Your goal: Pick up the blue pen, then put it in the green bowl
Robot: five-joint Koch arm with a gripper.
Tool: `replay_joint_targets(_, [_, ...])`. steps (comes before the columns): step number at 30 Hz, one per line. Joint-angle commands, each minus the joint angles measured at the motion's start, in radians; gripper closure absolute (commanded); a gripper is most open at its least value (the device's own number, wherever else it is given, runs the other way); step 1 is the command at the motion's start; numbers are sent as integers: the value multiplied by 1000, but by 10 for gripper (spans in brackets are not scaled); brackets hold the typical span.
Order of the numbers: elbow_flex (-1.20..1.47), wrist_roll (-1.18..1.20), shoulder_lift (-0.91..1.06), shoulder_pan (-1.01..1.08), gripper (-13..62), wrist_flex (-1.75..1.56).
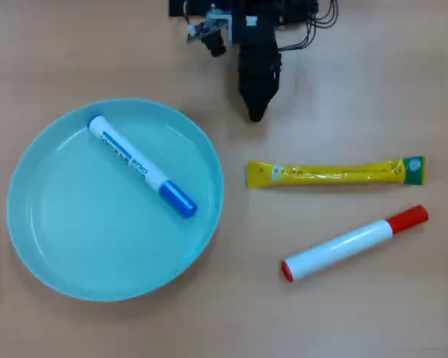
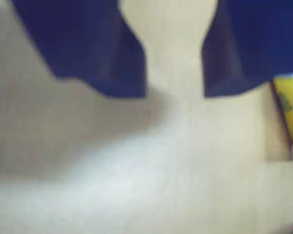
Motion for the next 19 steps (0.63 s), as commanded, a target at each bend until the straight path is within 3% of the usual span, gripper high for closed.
replay_joint_targets(1, [43,11,104,0,422,-31])
replay_joint_targets(19, [233,17,101,-2,430,-193])
